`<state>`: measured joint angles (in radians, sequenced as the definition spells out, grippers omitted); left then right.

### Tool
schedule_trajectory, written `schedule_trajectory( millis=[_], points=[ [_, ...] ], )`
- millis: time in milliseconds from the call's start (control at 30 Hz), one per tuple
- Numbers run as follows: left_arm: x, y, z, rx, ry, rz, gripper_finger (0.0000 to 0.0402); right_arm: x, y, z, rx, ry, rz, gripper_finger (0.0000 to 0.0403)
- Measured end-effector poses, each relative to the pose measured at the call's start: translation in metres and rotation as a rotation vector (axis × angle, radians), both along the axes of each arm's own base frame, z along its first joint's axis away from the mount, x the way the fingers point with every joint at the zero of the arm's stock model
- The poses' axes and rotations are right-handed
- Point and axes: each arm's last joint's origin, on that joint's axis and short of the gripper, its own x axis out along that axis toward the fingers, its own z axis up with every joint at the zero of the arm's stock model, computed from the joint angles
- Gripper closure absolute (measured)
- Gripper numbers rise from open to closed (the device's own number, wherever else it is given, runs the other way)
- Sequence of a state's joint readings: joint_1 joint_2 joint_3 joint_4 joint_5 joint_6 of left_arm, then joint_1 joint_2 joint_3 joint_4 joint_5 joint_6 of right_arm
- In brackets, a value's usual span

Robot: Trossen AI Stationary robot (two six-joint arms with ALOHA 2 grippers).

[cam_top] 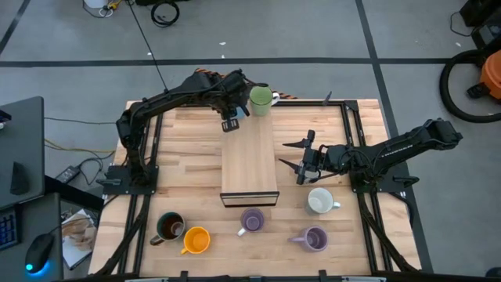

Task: Place coffee mugs
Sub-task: Put the blue mug on the shelf

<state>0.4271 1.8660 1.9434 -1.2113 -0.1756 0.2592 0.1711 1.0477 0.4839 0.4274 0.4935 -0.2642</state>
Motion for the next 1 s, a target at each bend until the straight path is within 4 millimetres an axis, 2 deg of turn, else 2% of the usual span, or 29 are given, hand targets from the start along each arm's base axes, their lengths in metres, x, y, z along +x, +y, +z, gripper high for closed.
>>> schedule_trajectory(
  millis=[500, 1000],
  points=[
    [0.0056, 0.0014, 0.0030, 0.061, -0.042, -0.004, 0.0262, 0.0000, 0.0000, -0.0002, 0.002, 0.001, -0.001, 0.0149],
    [0.0063, 0.0050, 0.0048, 0.146, -0.028, 0.017, 0.0269, -0.0004, 0.0025, -0.0004, 0.009, 0.001, 0.010, 0.0149]
  ],
)
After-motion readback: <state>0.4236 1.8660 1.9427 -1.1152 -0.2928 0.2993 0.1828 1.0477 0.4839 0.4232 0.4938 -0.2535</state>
